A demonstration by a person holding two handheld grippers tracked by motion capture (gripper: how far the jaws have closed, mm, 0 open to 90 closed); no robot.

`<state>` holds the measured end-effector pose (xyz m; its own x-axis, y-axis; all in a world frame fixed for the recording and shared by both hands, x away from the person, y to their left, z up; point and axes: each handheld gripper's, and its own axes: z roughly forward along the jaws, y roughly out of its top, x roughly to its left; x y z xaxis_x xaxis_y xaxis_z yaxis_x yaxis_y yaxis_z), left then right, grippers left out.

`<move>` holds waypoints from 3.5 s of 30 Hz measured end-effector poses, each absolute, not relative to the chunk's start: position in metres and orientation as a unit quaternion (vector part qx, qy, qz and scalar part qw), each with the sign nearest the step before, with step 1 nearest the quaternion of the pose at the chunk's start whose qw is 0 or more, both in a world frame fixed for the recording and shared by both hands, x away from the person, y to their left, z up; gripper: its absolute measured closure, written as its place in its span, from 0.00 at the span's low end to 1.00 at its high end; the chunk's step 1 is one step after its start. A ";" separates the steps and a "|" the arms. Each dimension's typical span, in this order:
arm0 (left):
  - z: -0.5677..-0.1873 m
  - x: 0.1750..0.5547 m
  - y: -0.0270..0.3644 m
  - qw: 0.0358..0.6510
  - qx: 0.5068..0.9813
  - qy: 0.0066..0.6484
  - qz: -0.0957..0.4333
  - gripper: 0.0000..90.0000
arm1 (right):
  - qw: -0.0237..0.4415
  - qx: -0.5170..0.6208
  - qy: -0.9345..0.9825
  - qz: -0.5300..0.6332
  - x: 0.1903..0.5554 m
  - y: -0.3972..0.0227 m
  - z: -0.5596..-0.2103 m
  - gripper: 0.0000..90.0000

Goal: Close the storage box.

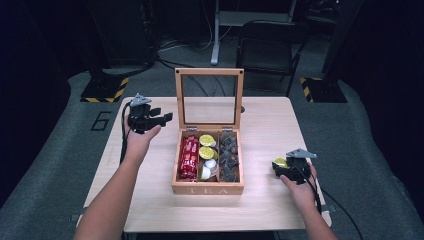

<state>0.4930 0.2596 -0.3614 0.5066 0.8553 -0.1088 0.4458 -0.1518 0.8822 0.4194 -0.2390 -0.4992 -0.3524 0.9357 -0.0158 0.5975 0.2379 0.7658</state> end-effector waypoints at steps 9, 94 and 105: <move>-0.361 0.493 0.261 0.472 0.728 0.448 0.216 0.47 | 0.254 0.498 0.754 0.345 0.420 -0.236 -0.488 0.35; -0.359 0.495 0.259 0.473 0.729 0.446 0.215 0.47 | 0.228 0.416 0.780 0.408 0.502 -0.146 -0.352 0.39; -0.357 0.495 0.258 0.475 0.730 0.442 0.213 0.47 | 0.222 0.412 0.788 0.400 0.519 -0.127 -0.354 0.39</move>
